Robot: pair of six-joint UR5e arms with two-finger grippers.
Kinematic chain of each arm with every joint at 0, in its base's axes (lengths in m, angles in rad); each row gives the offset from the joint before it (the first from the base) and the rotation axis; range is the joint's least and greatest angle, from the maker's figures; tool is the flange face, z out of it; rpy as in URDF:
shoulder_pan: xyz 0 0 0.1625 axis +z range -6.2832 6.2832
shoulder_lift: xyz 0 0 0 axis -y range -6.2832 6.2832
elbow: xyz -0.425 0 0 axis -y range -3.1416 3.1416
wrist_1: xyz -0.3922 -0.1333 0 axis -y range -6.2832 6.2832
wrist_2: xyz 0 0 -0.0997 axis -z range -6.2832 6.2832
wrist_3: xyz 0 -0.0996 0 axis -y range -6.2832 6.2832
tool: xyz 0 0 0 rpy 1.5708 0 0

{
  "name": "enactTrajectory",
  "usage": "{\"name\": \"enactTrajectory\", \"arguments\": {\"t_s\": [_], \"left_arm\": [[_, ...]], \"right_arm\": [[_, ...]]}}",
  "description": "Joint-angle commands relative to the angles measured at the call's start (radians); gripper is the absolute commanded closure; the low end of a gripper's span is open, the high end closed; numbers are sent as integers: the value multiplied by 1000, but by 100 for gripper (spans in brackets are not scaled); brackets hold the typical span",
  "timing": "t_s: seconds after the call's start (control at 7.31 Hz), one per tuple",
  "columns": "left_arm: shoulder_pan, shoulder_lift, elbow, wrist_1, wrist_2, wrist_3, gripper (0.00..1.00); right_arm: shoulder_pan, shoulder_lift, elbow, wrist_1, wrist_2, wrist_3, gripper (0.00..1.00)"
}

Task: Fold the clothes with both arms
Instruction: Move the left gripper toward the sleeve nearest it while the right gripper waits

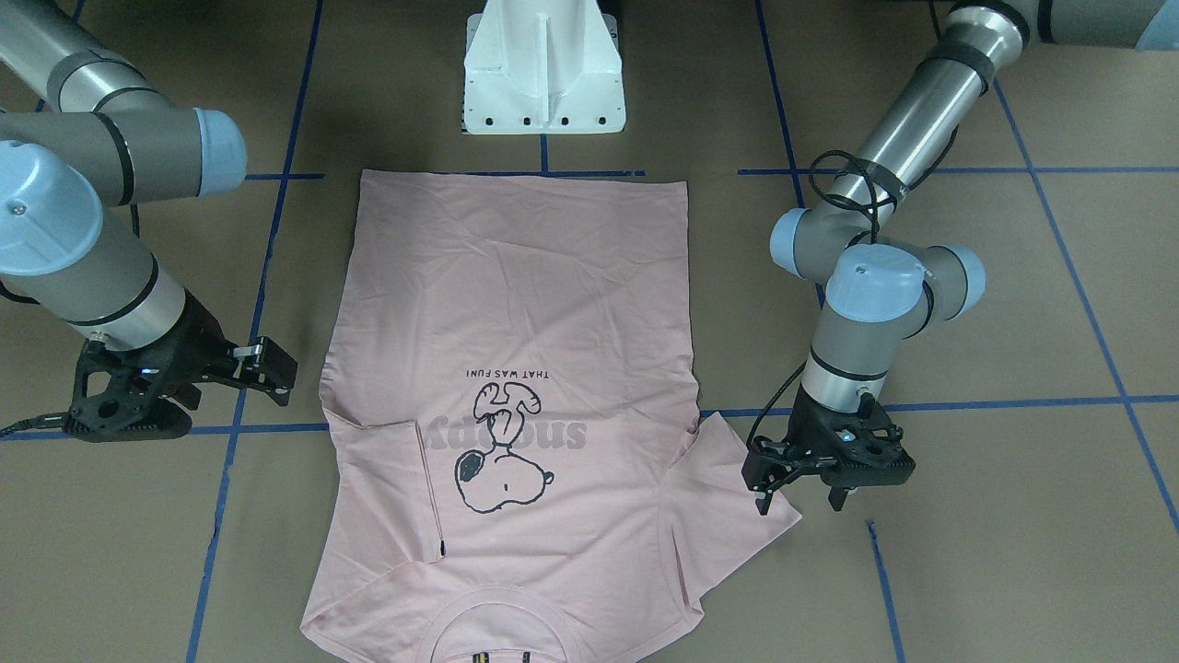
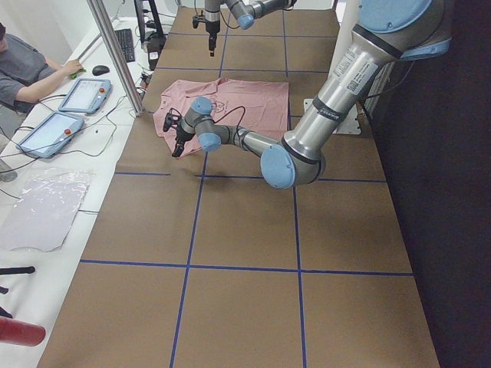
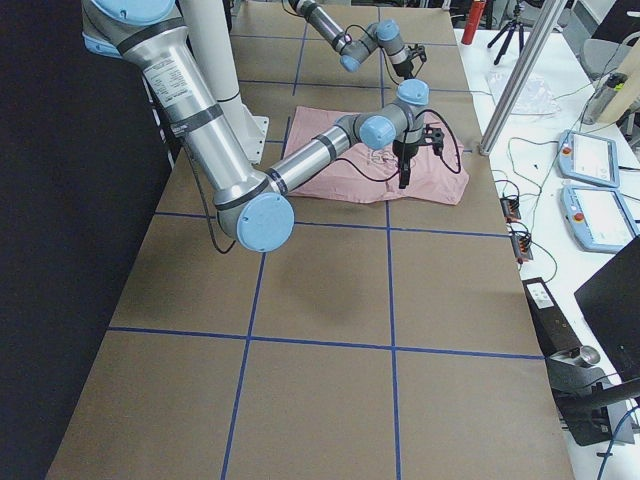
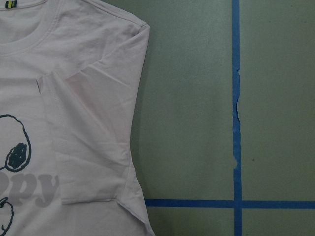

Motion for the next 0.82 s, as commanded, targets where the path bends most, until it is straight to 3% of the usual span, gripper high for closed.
{"name": "enactTrajectory", "arguments": {"t_s": [0.0, 0.68], "left_arm": [[5, -10, 40, -14, 3, 2, 5], [17, -11, 82, -58, 1, 5, 23]], "right_arm": [[0, 5, 1, 1, 3, 5, 0], [0, 5, -1, 1, 1, 13, 0]]}}
